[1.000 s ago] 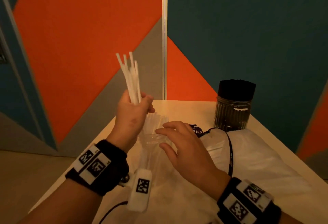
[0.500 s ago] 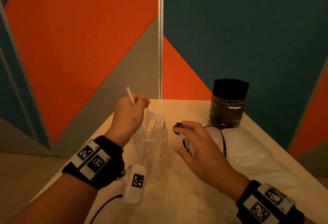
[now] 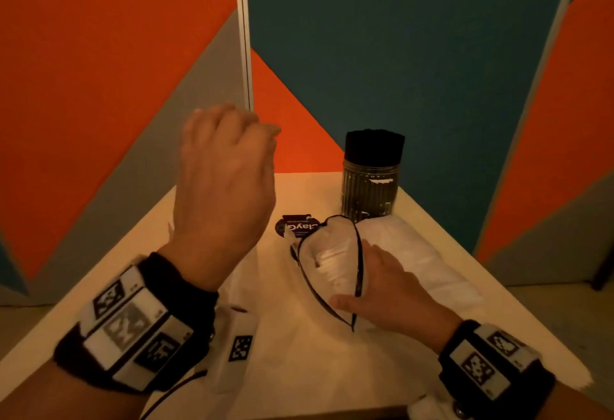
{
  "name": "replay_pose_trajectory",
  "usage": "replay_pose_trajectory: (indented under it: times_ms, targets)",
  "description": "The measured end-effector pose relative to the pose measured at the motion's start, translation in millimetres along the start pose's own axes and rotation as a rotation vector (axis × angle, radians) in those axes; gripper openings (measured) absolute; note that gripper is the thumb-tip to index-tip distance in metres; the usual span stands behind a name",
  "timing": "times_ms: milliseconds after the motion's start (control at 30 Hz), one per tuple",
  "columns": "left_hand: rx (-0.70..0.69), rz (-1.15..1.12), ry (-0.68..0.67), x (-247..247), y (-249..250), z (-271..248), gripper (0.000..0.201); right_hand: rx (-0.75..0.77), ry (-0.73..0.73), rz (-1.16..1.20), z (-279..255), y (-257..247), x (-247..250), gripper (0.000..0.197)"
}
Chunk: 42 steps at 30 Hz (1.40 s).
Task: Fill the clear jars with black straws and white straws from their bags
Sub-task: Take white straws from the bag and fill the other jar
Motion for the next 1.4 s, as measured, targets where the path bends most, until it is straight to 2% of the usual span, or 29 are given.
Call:
replay_pose_trajectory:
  times_ms: [133,200,233,267,333,433,467,500,567,633,700,767,900,1033,1167,1267,1400]
  targets:
    - [0.073,0.369,-0.363,-45,-36,-9,0.021,-0.051,-0.081,-0.092,-1,13,-16,0.128]
    - [0.148,0.461,-0.566,-59,-59,-20,0.032,-0.042,-0.083,-0.121,-1,18,-19,0.124]
    - [0.191,0.482,-0.625,-63,-68,-24,0.041,-0.038,-0.086,-0.131,0,20,-20,0.124]
    - [0.212,0.492,-0.642,-64,-72,-25,0.049,-0.037,-0.089,-0.141,1,21,-21,0.124]
    - [0.155,0.448,-0.553,-63,-59,-22,0.052,-0.040,-0.094,-0.159,4,22,-23,0.124]
    - [-0.081,0.267,-0.324,-63,2,-28,0.032,-0.034,-0.078,-0.180,7,23,-23,0.125]
    - [-0.149,0.203,-0.345,-71,24,-36,0.019,-0.034,-0.070,-0.188,7,23,-23,0.126]
    - [-0.195,0.166,-0.427,-85,42,-47,0.013,-0.037,-0.066,-0.195,6,23,-23,0.127]
    - [-0.207,0.135,-0.690,-124,62,-74,0.028,-0.049,-0.075,-0.193,5,24,-24,0.129]
    - [-0.198,0.101,-0.920,-169,64,-105,0.030,-0.060,-0.083,-0.199,4,23,-25,0.131]
    - [-0.199,0.061,-1.043,-201,66,-122,0.025,-0.056,-0.081,-0.216,2,22,-25,0.132]
    - [-0.173,0.000,-1.064,-220,68,-126,0.023,-0.042,-0.066,-0.226,0,21,-26,0.133]
    - [-0.025,-0.109,-1.163,-245,67,-130,0.025,-0.031,-0.053,-0.256,-1,20,-27,0.134]
    - [0.005,-0.083,-1.210,-252,67,-128,0.026,-0.035,-0.060,-0.276,0,17,-24,0.130]
    - [0.050,-0.021,-1.072,-244,63,-119,0.036,-0.043,-0.071,-0.279,-1,15,-24,0.127]
    - [0.077,-0.017,-0.947,-231,64,-109,0.035,-0.062,-0.090,-0.293,-1,13,-24,0.128]
    - [0.121,-0.014,-0.914,-223,66,-107,0.040,-0.063,-0.087,-0.305,-1,11,-23,0.126]
Point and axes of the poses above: each hand's wrist, its own z-axis towards the middle knuckle, its own x-axis out of the back of the hand, y = z × x, the point moved 7 cm from there along z, towards the middle knuckle, and after that the axes turned 6 degrees about x, right-handed, at the moved point
